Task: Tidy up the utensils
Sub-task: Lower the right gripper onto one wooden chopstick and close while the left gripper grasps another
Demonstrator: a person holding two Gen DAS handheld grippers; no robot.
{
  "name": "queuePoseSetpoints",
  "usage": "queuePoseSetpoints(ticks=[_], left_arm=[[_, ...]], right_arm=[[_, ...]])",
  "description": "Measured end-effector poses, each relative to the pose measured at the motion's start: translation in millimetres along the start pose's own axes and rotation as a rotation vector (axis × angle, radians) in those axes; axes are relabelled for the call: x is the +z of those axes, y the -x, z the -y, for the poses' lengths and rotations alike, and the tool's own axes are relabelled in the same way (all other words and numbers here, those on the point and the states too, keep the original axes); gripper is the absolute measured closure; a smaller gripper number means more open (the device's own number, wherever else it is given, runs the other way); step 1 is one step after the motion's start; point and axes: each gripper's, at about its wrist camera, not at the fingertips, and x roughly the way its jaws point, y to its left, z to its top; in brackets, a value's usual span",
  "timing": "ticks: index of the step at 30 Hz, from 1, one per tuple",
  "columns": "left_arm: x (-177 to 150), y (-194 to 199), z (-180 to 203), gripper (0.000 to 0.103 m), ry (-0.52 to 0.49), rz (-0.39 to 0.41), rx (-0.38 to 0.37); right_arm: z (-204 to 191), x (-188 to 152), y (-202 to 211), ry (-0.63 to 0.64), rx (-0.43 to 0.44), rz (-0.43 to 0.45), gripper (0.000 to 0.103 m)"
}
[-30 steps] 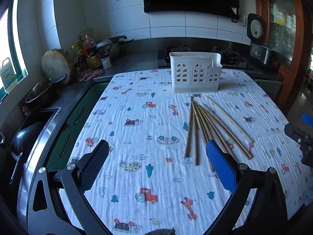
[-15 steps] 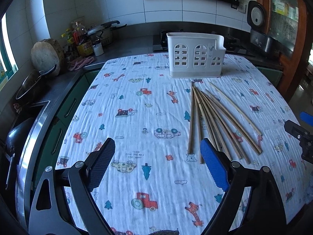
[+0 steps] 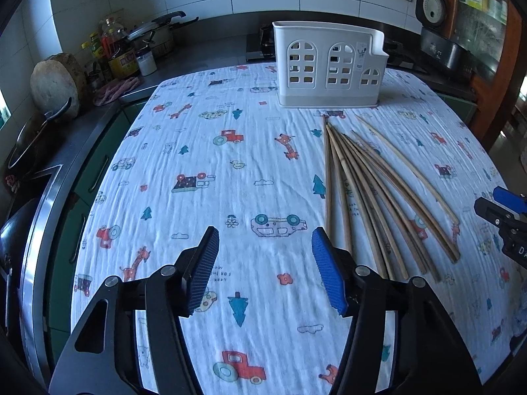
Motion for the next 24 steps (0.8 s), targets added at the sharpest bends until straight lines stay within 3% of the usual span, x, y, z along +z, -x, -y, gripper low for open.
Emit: queuePoseSetpoints(ticks=[7,18,20,24], left_arm=[[1.5,-20.1,6.5,0.063,-0.014,-0.037,-0.044],[2.8,-41.9,11.4,0.064,-0.026,-0.083,-0.103],[2.8,-44.3,12.5,0.067,-0.03,-0.088,-0.115],[3.6,-51.4,14.2,0.073,-0.033,-0.109,-0.15]], right_arm=[[3.3,3.3,-21.8,0.008,0.028,-0.052,0.059],[-5.3,7.2,-49.8,0.06,0.074,-0.099,0.087],[-5.3,8.2,-55.2,0.068,0.086,-0.111,0.094],[-5.3,8.4,-60.4,0.084,0.081,-0.118,0.098]])
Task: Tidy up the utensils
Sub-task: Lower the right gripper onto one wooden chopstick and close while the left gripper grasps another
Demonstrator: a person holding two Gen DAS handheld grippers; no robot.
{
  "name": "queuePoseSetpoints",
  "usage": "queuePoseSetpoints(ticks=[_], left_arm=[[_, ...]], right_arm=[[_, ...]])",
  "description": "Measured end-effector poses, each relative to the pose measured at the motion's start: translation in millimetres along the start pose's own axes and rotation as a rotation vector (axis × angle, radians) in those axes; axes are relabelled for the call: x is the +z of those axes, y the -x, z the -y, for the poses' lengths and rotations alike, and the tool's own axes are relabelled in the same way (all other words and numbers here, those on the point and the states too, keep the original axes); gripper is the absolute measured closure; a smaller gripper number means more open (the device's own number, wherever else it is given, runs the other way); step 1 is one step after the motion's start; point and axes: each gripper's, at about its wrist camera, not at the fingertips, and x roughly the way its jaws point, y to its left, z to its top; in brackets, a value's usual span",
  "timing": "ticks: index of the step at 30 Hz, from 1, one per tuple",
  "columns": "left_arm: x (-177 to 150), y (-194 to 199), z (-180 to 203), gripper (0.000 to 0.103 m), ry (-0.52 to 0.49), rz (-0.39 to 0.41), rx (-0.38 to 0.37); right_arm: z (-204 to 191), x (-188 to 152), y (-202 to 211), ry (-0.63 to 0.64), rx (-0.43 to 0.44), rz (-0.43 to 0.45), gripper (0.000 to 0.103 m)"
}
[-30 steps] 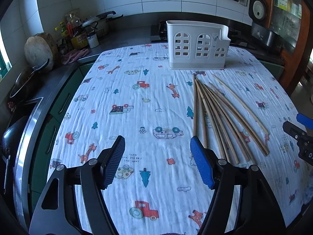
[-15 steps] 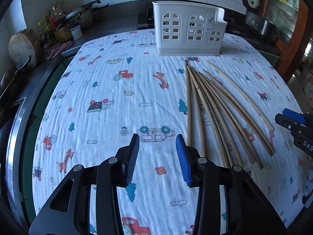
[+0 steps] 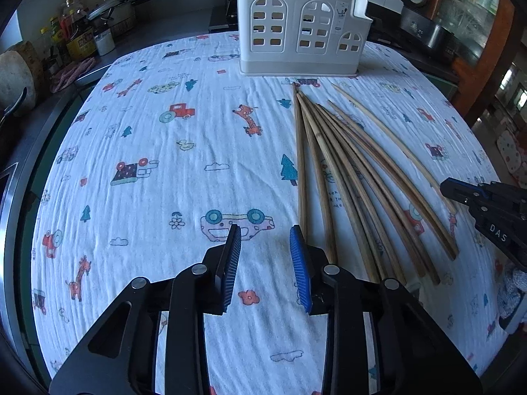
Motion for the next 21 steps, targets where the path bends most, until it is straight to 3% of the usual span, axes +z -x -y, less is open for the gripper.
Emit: queuePoseSetpoints(ticks=[3,15,21], left_arm=[[1.7,-4.0,2.3,0.08,-0.009,-0.01,-0.023],[5.8,-14.8,13.5,0.081,-0.029,-0.035,-0.091],[6.3,-24.4,13.4,0.092,-0.024,-0.049,-0.116]], right_arm=[[-1.0,-0.4,-2.0,0.018,-0.011,0.002,0.1],[-5.1,-2.5,-3.5,0.067,-0.045,0.02,0.102],[-3.6,-2.6,-3.7,0.061,-0.046,0.024,0.102]])
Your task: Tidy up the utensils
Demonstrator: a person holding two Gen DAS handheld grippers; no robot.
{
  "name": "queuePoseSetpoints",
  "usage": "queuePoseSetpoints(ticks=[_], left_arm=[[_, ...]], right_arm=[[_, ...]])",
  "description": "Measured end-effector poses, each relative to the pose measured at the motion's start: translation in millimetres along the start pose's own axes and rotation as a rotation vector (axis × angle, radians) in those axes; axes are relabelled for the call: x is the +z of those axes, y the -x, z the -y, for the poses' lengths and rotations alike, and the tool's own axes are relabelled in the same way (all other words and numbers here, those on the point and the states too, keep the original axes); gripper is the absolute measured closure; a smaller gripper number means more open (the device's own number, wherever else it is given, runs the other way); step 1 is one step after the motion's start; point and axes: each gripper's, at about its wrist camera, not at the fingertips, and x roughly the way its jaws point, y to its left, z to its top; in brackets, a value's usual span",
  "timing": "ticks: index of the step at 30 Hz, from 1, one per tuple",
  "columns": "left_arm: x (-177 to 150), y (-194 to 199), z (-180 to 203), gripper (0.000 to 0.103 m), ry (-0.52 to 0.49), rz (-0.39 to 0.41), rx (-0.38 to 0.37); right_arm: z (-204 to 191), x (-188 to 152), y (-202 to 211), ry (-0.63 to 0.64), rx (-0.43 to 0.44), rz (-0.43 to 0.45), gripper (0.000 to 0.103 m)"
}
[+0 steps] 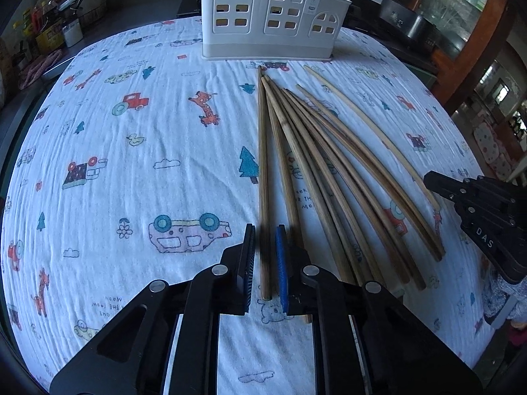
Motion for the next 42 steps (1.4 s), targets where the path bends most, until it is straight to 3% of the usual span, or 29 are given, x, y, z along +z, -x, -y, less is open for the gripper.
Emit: queuePoseSetpoints(ticks=[11,22,25,26,29,35,42], left_arm=[[4.2,3.3,-4.5,0.097,0.035,0.01,-0.014],[26.9,68.8,-5.4,0.097,0.018,0.184,0.006],[31.2,77.4,-6.5,0.097,0.017,0.205,0.004],[31.5,78.9,-6.8,0.097,0.017,0.209,0.006],[31.8,80.0,-8.5,0.097,0.022,0.209,0.002],[32.5,78.2,-9.7,0.097,0.023,0.209,-0.004],[37.3,79.4,-8.6,0.097,0.016,0.212,-0.003]], right_arm=[[-1.7,-0.1,7.4,-0.004,-0.019,0.033,0.102],[4.2,29.7,63.5,-0.007,-0.012,0.172,0.102],[6.5,23.4,55.2,-0.011,0.007,0.142,0.096],[7.4,20.2,50.4,-0.018,0.014,0.124,0.087],[7.0,9.4,34.1,-0.025,0.015,0.083,0.084],[3.0,-2.1,11.2,-0.015,0.034,0.029,0.084],[2.5,-10.2,-1.9,-0.003,0.039,0.005,0.094]])
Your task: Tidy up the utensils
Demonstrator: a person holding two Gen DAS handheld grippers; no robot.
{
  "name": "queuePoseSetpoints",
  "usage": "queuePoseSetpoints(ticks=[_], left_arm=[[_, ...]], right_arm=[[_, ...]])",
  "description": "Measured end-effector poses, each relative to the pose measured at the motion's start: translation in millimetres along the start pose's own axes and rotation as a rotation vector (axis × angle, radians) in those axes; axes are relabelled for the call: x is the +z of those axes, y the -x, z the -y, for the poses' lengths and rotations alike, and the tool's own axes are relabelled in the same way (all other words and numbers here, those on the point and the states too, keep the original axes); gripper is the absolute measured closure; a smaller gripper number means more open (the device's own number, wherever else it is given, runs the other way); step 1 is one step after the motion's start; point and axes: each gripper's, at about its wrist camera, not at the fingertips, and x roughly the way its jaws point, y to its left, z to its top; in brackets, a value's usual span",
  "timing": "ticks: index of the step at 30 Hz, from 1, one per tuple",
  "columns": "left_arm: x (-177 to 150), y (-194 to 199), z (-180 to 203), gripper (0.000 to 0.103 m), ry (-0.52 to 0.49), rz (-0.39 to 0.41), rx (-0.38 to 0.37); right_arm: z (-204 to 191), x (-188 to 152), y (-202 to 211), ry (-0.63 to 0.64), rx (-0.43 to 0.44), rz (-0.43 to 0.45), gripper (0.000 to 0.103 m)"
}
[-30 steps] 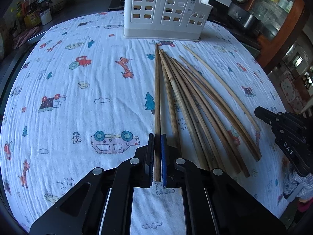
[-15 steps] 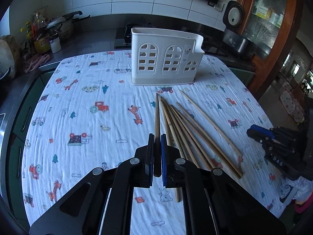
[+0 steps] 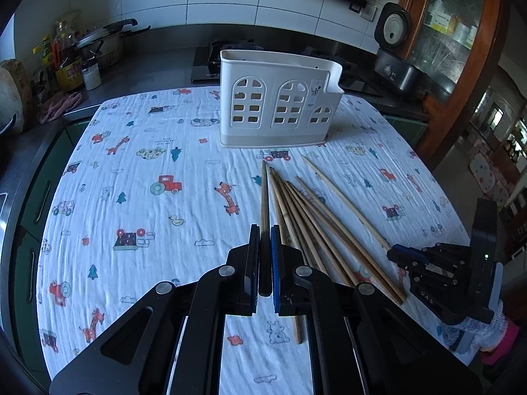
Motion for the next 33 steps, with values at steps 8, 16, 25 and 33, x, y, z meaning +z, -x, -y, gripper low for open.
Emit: queuePoseSetpoints(ticks=[8,16,25,33], left_arm=[[8.6,4.4,-0.1,0.097,-0.01,0.008,-0.004],[24.4,14.2,-1.7,0.097,-0.018,0.028,-0.011],[55.4,19.8,-6.7,0.097,-0.028,0.026,-0.022],[75.5,22.9,-6.5,0.097,-0.063,0.024,-0.015]], right_arm=[[-1.7,3.0,13.3,0.018,-0.018,0.032,0.096],[-0.6,48.9,86.9,0.026,-0.014,0.208,0.096],[6.7,127.8,136.1,0.056,0.012,0.299,0.096],[26.1,166.9,154.1,0.045,0.046,0.304,0.096]])
